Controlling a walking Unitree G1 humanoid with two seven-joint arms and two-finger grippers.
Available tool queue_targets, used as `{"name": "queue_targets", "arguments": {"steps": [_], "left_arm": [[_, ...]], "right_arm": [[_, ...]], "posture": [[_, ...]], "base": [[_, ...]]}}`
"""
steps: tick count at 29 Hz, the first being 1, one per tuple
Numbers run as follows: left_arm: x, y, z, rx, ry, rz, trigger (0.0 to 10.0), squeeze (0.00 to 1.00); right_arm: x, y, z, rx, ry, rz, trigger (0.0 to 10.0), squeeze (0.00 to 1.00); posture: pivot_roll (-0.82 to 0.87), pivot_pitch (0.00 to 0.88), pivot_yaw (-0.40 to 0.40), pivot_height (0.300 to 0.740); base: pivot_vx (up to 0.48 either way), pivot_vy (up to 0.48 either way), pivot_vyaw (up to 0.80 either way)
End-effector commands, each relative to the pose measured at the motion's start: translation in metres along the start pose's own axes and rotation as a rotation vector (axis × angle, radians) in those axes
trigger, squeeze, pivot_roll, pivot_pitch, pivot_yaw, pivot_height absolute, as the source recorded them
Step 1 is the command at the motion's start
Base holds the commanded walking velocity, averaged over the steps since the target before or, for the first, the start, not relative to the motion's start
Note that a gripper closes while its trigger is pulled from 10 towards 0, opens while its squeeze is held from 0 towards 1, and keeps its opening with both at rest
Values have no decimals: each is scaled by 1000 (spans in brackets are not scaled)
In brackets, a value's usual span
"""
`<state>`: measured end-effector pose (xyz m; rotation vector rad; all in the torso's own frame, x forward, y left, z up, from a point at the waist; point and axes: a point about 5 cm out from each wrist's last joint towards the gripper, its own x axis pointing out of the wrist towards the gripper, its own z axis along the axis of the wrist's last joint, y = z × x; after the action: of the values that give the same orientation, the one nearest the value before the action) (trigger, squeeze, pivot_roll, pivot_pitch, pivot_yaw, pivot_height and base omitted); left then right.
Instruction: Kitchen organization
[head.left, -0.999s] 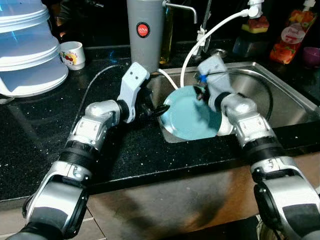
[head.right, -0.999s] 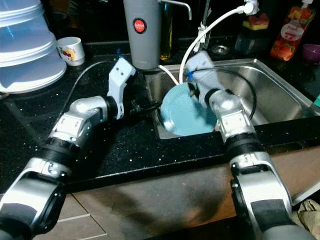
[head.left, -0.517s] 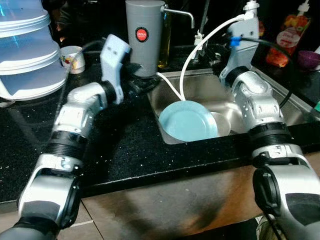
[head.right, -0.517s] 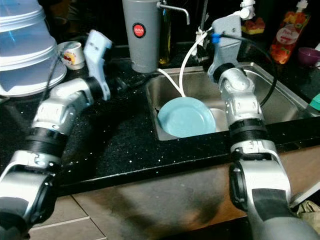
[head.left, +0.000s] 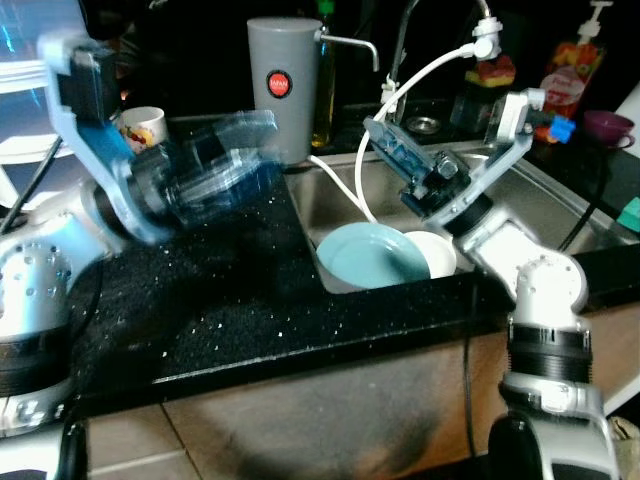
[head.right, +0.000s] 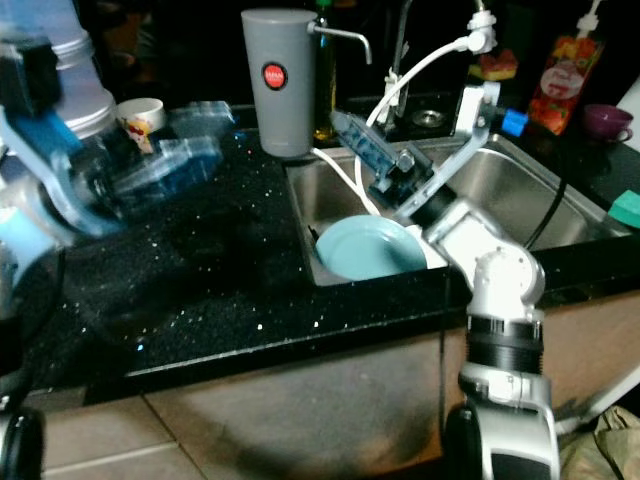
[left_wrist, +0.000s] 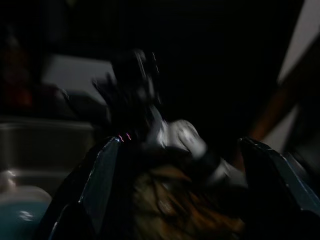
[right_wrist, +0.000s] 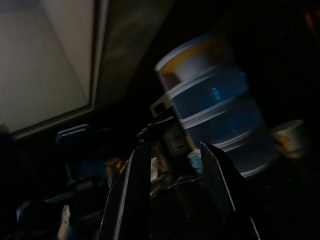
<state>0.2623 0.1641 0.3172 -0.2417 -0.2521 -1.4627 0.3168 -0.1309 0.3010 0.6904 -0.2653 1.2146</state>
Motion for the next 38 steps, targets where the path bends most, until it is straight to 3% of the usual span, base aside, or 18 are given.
{"name": "queue_targets", "arguments": {"steps": [1, 6, 15, 16, 17, 18, 19, 23, 26, 27, 29, 32, 36, 38], "left_arm": [[-1, -16, -3, -23, 82, -46, 10000, 0], [-8, -27, -14, -73, 161, -34, 10000, 0], [-18, -44, -64, -174, 383, 34, 10000, 0], [-20, -47, -73, -197, 434, 41, 10000, 0], [-25, -56, -89, -248, 531, 47, 10000, 0], [-25, -56, -89, -248, 531, 47, 10000, 0], [-30, -62, -103, -277, 609, 53, 10000, 0], [-33, -66, -111, -300, 626, 67, 10000, 0], [-37, -70, -121, -341, 623, 102, 10000, 0], [-38, -72, -126, -355, 626, 124, 10000, 0], [-39, -71, -131, -362, 632, 156, 10000, 0], [-49, -72, -149, -377, 720, 248, 10000, 0], [-57, -74, -161, -385, 787, 307, 10000, 0], [-64, -75, -172, -385, 826, 382, 10000, 0]], "right_arm": [[-2, 1, -13, -52, 103, -37, 10000, 0], [-8, 0, -30, -96, 224, -45, 10000, 0], [-21, 24, -50, -44, 338, 144, 10000, 0], [-26, 25, -58, -70, 405, 154, 10000, 0], [-41, 26, -79, -138, 589, 185, 10000, 0], [-41, 26, -79, -138, 589, 185, 10000, 0], [-55, 25, -95, -189, 732, 206, 10000, 0], [-65, 26, -103, -181, 796, 235, 10000, 0], [-80, 24, -111, -84, 854, 197, 10000, 0], [-91, 21, -118, -74, 918, 174, 10000, 0], [-98, 18, -122, -64, 953, 157, 10000, 0], [-122, 12, -137, -18, 1050, 120, 10000, 0], [-135, 9, -144, -11, 1101, 96, 10000, 0], [-149, 7, -153, 9, 1146, 49, 10000, 0]], "posture": [[31, 20, 10, 740], [36, 25, 8, 740], [44, 24, -3, 740], [40, 24, -3, 740], [40, 24, -8, 740], [40, 24, -8, 740], [37, 28, -8, 740], [38, 29, -10, 740], [37, 33, -11, 740], [37, 35, -11, 740], [36, 38, -11, 740], [34, 45, -13, 740], [34, 51, -13, 740], [28, 55, -11, 740]], "base": [[0, 0, 0], [0, 0, 0], [0, 0, 0], [0, 0, 0], [0, 0, 0], [0, 0, 0], [0, 0, 0], [0, 0, 0], [0, 0, 0], [0, 0, 0], [0, 0, 0], [0, 0, 0], [0, 0, 0], [0, 0, 0]]}}
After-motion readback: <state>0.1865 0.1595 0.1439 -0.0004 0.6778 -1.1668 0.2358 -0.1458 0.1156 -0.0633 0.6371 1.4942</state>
